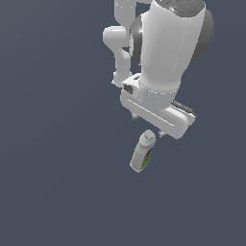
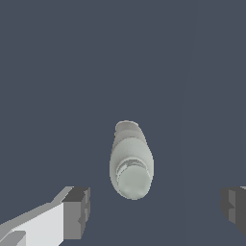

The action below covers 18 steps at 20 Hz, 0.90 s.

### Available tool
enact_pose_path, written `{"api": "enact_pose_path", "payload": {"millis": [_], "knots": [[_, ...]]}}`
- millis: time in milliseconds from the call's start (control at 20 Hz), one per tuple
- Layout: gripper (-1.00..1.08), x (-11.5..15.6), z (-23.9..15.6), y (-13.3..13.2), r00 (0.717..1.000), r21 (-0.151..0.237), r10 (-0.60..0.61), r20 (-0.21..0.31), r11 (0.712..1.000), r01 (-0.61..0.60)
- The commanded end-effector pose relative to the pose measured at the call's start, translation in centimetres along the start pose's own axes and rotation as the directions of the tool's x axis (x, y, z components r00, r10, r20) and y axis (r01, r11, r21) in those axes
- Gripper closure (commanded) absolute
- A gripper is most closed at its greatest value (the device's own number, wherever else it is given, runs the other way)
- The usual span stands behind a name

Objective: Pick up the object and move it to a goal position.

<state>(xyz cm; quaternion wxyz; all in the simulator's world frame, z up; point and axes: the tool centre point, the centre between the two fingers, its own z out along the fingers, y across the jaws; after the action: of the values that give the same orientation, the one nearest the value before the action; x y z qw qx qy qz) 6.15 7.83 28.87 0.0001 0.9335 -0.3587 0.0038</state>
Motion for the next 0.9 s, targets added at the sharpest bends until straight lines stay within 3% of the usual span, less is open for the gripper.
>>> {"api": "enact_pose_path", "payload": {"millis": [0, 850], "knots": [[-0.92, 0.1, 0.3, -0.6, 0.999, -0.001, 0.037, 0.002, 0.999, -0.037], [-0.92, 0.0, 2.1, -1.4, 0.996, -0.003, 0.092, 0.007, 0.996, -0.092]]}}
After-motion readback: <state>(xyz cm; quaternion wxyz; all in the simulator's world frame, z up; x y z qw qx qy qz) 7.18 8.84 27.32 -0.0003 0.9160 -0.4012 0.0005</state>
